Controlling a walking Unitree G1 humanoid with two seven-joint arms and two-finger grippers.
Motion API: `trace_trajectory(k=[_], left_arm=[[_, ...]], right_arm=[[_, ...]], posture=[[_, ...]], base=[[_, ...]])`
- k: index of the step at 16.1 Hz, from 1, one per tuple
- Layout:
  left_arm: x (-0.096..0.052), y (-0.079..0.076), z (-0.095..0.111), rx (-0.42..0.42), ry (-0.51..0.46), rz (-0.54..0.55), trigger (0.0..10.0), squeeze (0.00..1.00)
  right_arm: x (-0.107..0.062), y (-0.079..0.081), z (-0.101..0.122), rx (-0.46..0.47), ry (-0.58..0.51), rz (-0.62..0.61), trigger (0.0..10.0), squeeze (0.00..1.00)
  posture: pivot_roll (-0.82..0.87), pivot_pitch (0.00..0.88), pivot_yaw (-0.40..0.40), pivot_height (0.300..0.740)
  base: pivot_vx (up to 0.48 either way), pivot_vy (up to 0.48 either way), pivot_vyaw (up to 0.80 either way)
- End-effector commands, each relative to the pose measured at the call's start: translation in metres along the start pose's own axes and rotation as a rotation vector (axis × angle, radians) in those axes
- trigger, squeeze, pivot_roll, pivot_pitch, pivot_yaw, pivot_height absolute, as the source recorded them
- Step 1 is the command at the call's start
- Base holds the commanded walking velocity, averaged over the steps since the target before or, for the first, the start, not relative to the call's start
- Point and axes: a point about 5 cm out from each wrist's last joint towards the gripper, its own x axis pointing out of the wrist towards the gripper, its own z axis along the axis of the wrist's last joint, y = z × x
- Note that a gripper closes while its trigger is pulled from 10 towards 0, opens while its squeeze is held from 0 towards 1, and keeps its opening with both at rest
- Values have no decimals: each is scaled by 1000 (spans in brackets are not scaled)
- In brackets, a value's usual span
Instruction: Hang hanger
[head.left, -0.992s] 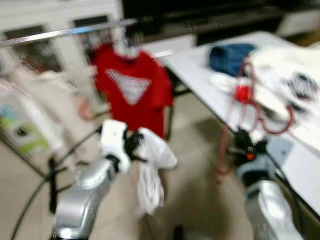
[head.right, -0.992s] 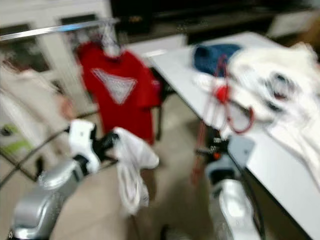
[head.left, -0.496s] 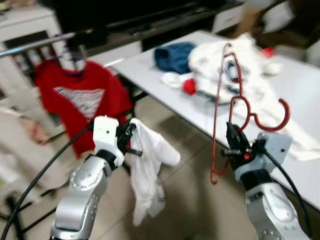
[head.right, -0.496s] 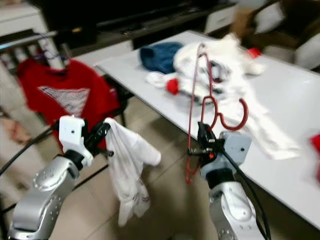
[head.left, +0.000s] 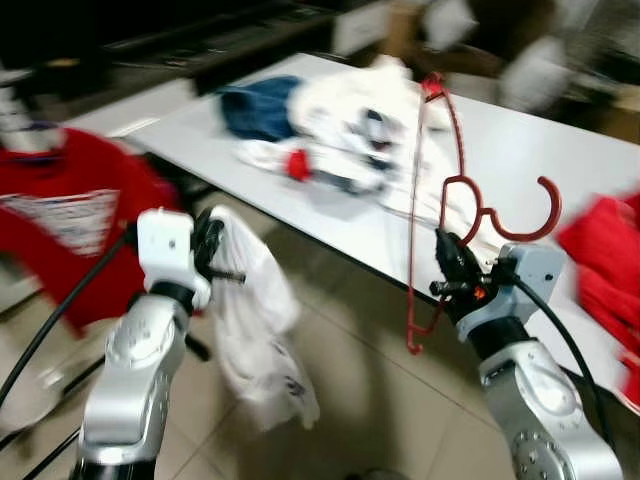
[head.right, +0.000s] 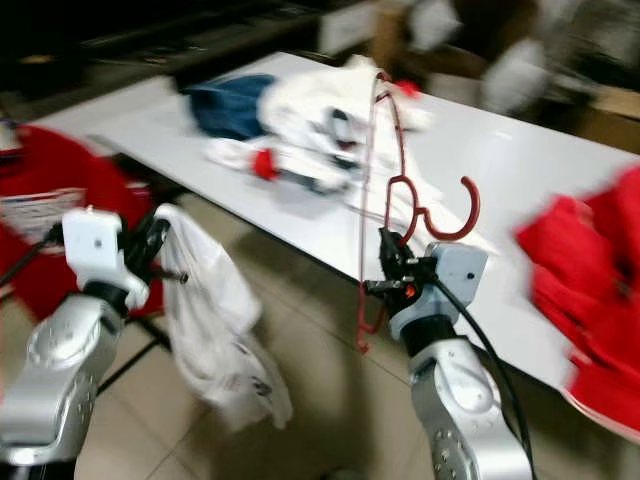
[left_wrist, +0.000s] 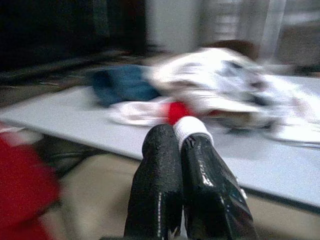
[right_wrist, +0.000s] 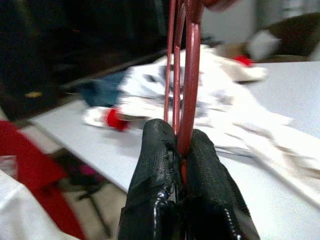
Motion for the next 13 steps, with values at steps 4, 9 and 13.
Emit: trace_trajectory(k=[4,9,13], left_arm=[[-7,-7,-9,-69,107,-165,10000,0],[-14,-15,-14,-92,108,-164,10000,0],[-12,-17,-14,-60,109,-189,10000,0]], right_arm=[[1,-8,4,-19,2,-28,10000,0],[-1,-1,-4,-35,50,-13,10000,0],[-2,-9,-11,-45,77,-77,10000,0]], posture=[[-87,0,16,740],[-77,0,5,740],[-84,0,4,740]], base=[[0,0,-800],[0,0,-800],[0,0,-800]])
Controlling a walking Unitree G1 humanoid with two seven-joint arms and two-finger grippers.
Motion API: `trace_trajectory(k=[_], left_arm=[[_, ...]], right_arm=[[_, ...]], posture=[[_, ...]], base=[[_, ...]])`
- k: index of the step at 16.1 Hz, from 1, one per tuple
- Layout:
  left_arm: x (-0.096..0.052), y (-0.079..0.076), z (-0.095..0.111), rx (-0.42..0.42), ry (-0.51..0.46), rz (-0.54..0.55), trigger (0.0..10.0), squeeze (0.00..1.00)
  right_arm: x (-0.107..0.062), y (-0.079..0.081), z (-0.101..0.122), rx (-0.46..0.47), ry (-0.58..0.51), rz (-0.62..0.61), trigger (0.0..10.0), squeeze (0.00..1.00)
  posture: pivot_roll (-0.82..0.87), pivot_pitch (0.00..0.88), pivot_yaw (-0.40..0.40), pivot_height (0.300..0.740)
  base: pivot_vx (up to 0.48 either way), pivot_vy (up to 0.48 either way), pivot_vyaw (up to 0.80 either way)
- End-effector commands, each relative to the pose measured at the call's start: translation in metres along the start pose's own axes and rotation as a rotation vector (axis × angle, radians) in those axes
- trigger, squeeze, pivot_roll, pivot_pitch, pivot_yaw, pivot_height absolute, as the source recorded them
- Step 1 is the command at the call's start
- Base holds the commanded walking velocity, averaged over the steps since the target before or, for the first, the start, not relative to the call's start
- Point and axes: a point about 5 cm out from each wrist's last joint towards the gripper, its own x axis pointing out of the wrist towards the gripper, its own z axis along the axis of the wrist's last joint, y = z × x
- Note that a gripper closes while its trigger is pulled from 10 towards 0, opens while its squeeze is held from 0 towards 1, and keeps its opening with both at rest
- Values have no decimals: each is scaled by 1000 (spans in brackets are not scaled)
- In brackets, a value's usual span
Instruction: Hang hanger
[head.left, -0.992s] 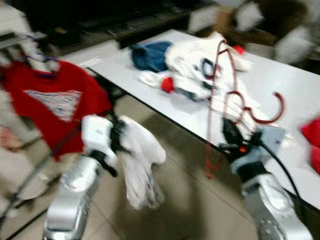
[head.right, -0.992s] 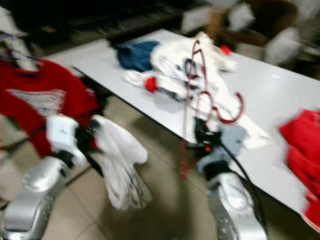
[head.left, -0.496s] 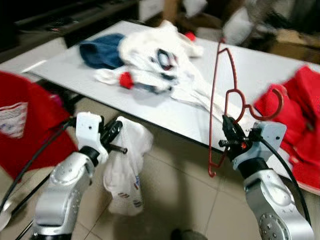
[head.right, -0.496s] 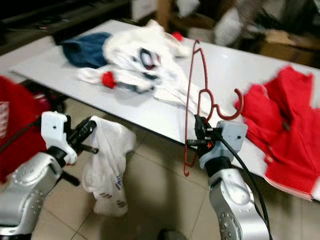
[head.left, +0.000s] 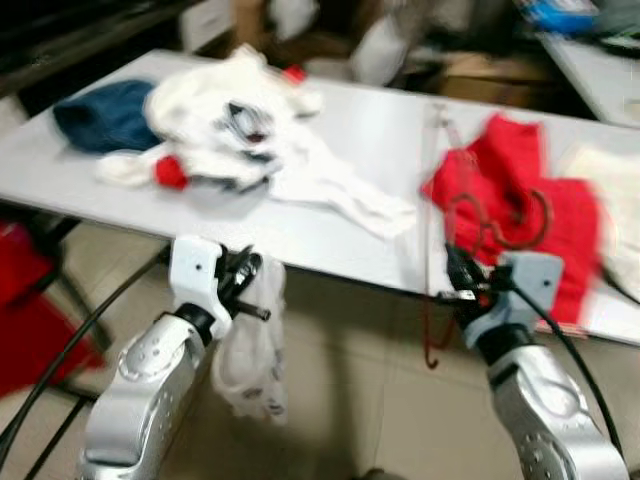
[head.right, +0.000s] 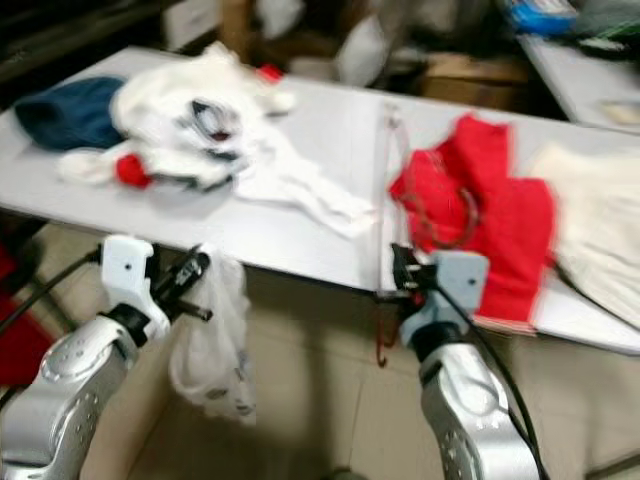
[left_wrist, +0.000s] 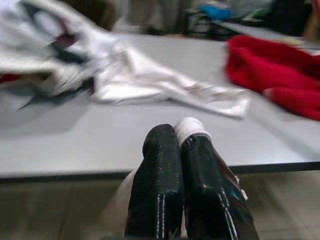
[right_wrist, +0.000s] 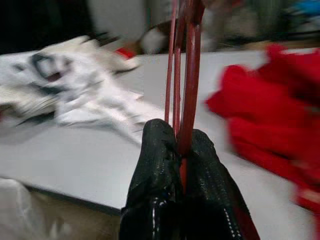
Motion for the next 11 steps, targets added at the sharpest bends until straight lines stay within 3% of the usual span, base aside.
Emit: trace_trajectory(k=[1,4,7,11], left_arm=[[2,0,8,25,-34,-3,10000,0],[7,-4,7,23,-27,-9,10000,0],[9,-6,6,23,-25,-8,10000,0],[10,-7,6,23,-26,-7,10000,0]], right_arm=[[0,-2,-2,-2,14,-23,10000,0],[-2,-2,-7,-22,47,-21,10000,0],[1,-3,-5,-150,38,-16,10000,0],[-1,2,-5,-105,51,44,10000,0]], posture=[[-87,0,8,740],[-95,0,18,740],[-101,0,27,740],[-100,0,24,740]], base=[[0,0,-800],[0,-225,-740],[0,-428,0],[0,-430,0]])
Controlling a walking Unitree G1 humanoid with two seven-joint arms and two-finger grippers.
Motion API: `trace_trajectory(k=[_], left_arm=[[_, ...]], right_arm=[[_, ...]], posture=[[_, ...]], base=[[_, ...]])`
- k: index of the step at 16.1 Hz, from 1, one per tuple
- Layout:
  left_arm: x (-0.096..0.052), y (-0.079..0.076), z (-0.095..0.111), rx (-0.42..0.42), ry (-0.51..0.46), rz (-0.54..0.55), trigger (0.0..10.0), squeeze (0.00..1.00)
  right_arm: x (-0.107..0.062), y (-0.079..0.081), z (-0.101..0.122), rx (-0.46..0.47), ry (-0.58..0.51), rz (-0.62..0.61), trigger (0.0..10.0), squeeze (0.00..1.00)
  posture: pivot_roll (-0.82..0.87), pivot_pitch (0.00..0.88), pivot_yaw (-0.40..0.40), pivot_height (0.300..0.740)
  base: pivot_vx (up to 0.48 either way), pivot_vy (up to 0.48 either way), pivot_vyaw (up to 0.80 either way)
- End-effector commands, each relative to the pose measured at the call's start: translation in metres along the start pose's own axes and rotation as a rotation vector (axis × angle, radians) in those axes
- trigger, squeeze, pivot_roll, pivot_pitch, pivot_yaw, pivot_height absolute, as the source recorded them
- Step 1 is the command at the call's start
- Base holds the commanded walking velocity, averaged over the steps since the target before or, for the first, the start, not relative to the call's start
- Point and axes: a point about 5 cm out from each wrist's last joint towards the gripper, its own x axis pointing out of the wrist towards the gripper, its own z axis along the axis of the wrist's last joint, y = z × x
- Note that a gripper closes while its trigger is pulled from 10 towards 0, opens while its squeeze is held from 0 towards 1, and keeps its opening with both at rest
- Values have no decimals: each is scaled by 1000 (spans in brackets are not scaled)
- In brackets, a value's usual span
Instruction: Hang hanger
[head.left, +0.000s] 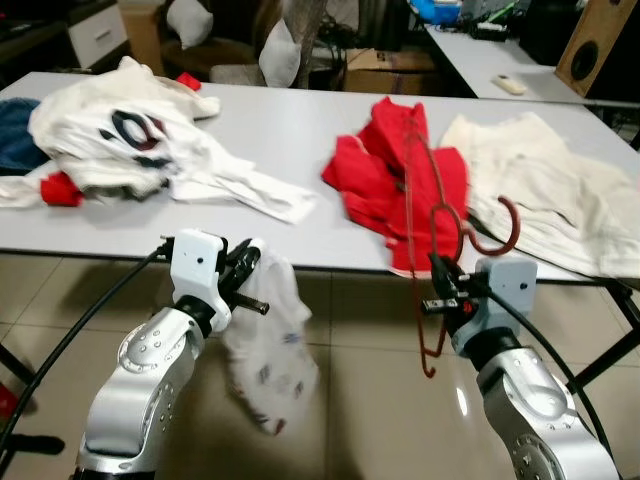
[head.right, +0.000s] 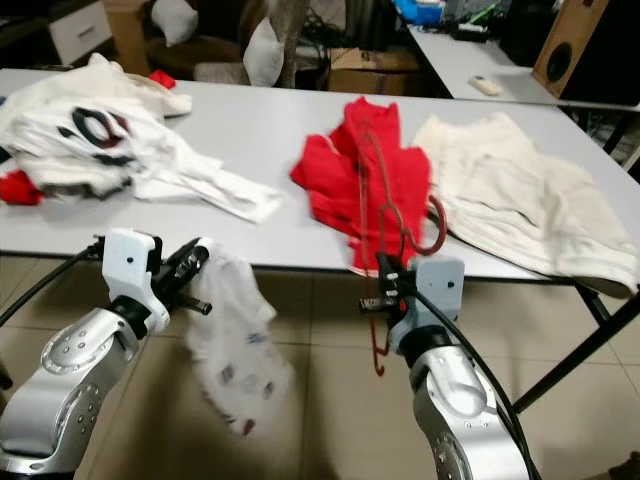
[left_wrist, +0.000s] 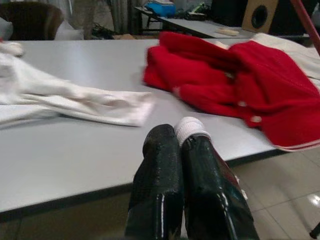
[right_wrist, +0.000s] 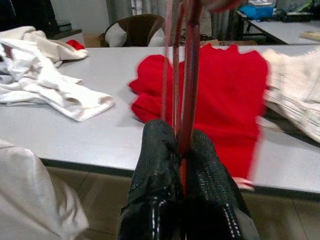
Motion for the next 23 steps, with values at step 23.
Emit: trace_trajectory(k=[23], left_arm=[[9,3,13,21,-44,2,10000,0]], right_arm=[[3,-8,2,-2,4,16,10000,0]], posture=[[-107,0,33,740]], base=[[95,-90,-89]])
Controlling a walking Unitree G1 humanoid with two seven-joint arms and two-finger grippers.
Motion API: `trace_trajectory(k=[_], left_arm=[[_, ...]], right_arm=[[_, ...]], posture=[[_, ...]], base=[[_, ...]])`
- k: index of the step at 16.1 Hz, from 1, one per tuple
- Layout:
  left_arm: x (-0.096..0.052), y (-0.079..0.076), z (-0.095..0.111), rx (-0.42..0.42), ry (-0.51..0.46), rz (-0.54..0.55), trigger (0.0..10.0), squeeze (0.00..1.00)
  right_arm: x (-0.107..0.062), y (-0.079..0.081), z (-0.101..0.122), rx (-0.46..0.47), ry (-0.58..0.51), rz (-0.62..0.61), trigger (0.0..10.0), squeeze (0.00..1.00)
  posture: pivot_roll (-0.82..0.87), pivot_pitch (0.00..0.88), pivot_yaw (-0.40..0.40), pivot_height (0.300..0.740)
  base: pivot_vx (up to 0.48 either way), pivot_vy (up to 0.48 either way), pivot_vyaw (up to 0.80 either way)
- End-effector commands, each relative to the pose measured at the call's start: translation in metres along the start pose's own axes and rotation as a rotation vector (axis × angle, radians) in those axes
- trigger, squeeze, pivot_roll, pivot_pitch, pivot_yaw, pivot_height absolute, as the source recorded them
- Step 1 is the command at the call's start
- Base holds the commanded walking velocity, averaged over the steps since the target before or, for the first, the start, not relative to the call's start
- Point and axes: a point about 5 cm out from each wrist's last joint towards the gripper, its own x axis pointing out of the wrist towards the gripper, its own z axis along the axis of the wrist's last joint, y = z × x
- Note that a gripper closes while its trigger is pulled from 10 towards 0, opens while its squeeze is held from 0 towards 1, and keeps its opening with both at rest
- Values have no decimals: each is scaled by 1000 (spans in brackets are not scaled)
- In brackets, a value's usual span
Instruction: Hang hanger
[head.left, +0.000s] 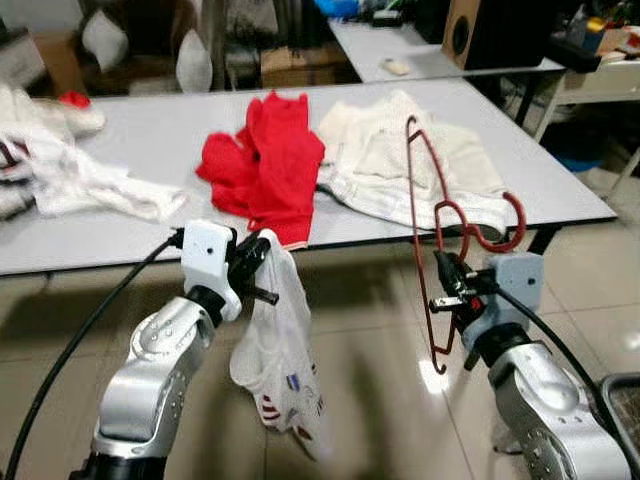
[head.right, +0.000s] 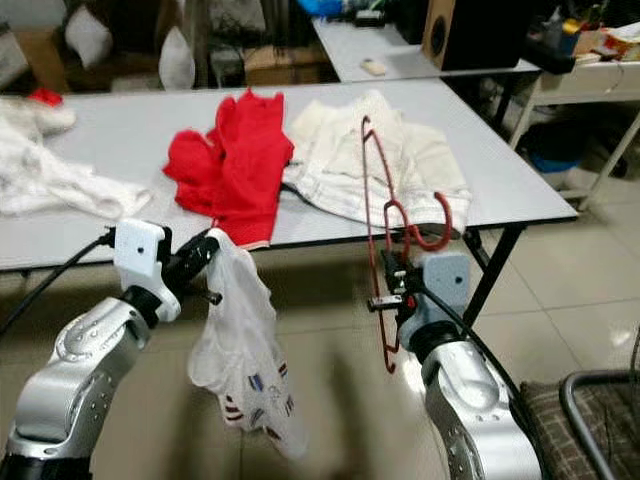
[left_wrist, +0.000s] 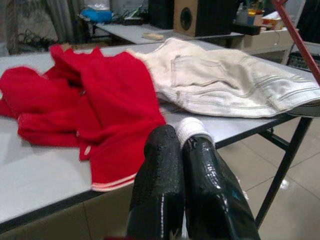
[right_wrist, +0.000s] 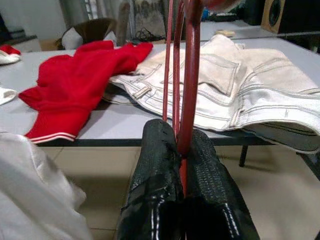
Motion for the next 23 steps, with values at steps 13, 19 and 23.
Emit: trace_trajectory(k=[13,19,23], left_arm=[[2,3,5,30,-10,-10,10000,0],[7,3,6,57,-8,-1,10000,0],[9,2,6,45,-17,18,10000,0]], right_arm=[[-2,5,-8,40,11,-20,10000,0],[0,1,-5,24,-2,-37,10000,0],[2,-7,-1,4,-9,-40,10000,0]], posture=[[-116,0,49,740],[-123,0,55,740],[-122,0,46,740]], base=[[0,385,0],[0,-400,0],[0,-480,0]])
